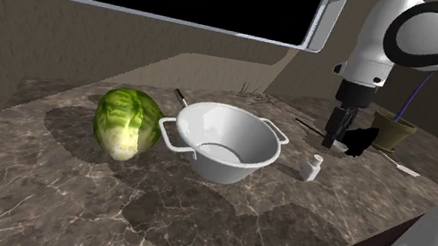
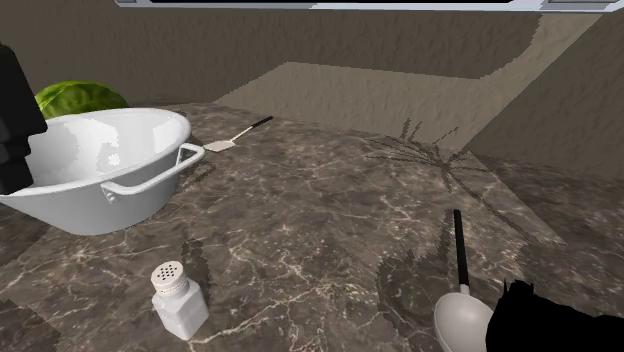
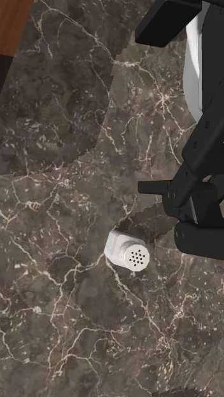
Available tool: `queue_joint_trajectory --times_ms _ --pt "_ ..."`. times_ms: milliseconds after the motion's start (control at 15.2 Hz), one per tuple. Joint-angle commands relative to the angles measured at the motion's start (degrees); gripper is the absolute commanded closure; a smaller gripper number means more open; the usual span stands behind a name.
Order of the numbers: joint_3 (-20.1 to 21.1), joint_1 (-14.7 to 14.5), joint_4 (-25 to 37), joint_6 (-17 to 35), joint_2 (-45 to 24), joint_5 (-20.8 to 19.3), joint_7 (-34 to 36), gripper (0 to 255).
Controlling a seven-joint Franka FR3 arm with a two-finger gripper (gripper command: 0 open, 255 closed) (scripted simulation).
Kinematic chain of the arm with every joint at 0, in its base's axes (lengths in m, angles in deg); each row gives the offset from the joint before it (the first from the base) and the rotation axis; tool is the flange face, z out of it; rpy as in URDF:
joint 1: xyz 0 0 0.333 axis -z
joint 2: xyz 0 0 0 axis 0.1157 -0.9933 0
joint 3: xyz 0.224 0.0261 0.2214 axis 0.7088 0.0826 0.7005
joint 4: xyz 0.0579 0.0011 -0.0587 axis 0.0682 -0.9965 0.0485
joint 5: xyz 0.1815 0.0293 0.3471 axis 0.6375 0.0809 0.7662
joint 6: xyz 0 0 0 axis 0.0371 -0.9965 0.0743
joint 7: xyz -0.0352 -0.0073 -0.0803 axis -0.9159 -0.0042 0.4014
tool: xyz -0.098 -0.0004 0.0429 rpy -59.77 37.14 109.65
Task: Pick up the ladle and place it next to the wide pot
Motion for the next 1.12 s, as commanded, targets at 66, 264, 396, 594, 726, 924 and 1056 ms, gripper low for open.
queue_joint_trajectory --times_ms 66,264,396,594,726,924,1056 --pt "-1.0 0.6 -0.2 1.3 -0.8 -0.7 -0.9 0" --pt "-3.9 2.4 -0.4 5.2 -3.6 -2.6 -3.5 0" --pt "-5.9 3.6 -0.2 7.9 -5.8 -3.7 -5.1 0" --pt "-8.8 5.1 0.5 11.8 -9.5 -4.9 -7.7 0" --pt "-10.8 6.0 1.4 14.3 -12.2 -5.5 -9.4 0" --pt "-13.6 7.2 3.1 17.8 -16.5 -5.8 -12.0 0" --pt "-15.6 7.8 4.5 20.1 -19.7 -5.7 -13.8 0"
